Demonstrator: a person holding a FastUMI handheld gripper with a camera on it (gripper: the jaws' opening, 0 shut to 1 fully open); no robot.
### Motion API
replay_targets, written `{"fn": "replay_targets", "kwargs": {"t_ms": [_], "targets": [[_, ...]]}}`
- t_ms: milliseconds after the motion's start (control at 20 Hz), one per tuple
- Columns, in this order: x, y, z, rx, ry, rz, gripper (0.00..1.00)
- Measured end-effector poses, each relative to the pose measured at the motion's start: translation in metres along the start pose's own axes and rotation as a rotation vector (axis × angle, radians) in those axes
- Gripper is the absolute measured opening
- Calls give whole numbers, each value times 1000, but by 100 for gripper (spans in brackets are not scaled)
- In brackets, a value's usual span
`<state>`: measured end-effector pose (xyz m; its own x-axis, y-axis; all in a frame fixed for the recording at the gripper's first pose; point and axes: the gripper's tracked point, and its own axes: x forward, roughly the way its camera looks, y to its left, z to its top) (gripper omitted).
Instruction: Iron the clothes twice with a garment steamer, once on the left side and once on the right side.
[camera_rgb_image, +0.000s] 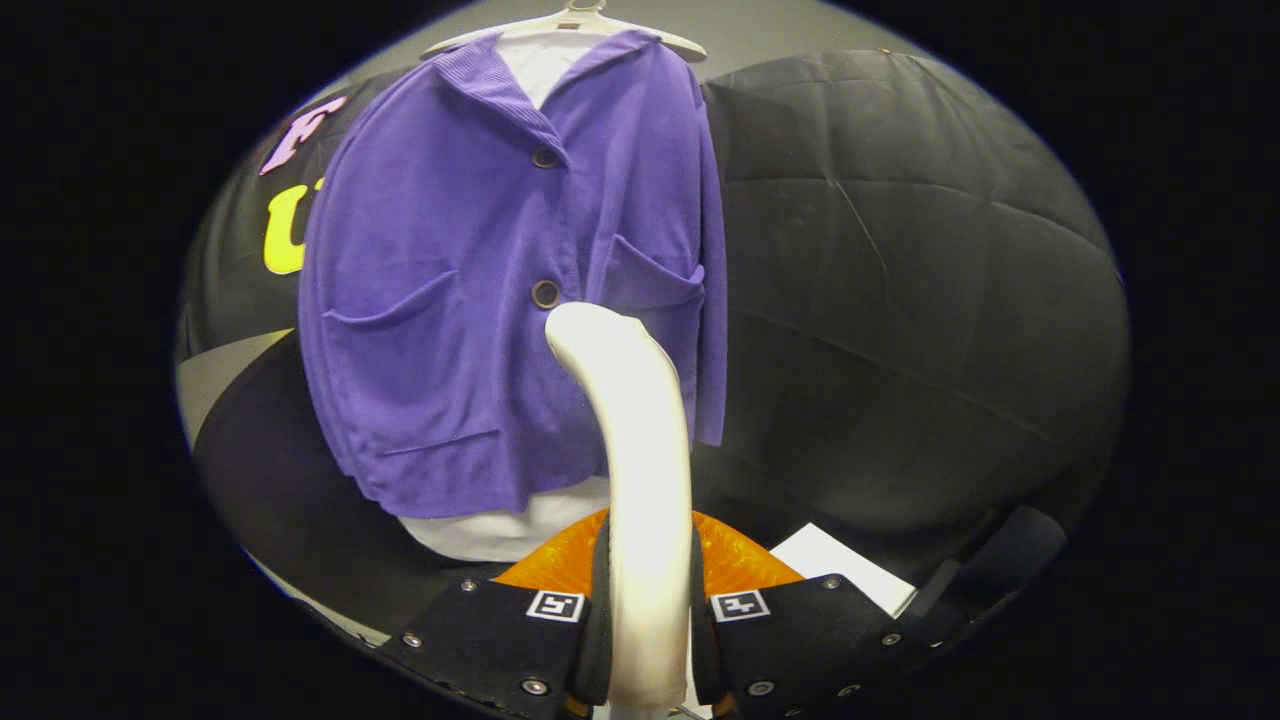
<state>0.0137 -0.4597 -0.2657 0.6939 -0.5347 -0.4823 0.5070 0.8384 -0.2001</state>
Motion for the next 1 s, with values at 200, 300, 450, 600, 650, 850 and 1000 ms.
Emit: {"fn": "replay_targets", "kwargs": {"t_ms": [200,300,450,600,650,850,1000], "targets": [[-37,21,-1,-35,-20,104,32],[-62,29,0,-66,-36,157,32],[-98,45,7,-113,-69,238,32],[-137,68,22,-155,-117,307,32],[-151,78,29,-160,-133,330,32],[-197,123,56,-165,-210,396,32],[-222,154,69,-174,-257,389,32]]}}
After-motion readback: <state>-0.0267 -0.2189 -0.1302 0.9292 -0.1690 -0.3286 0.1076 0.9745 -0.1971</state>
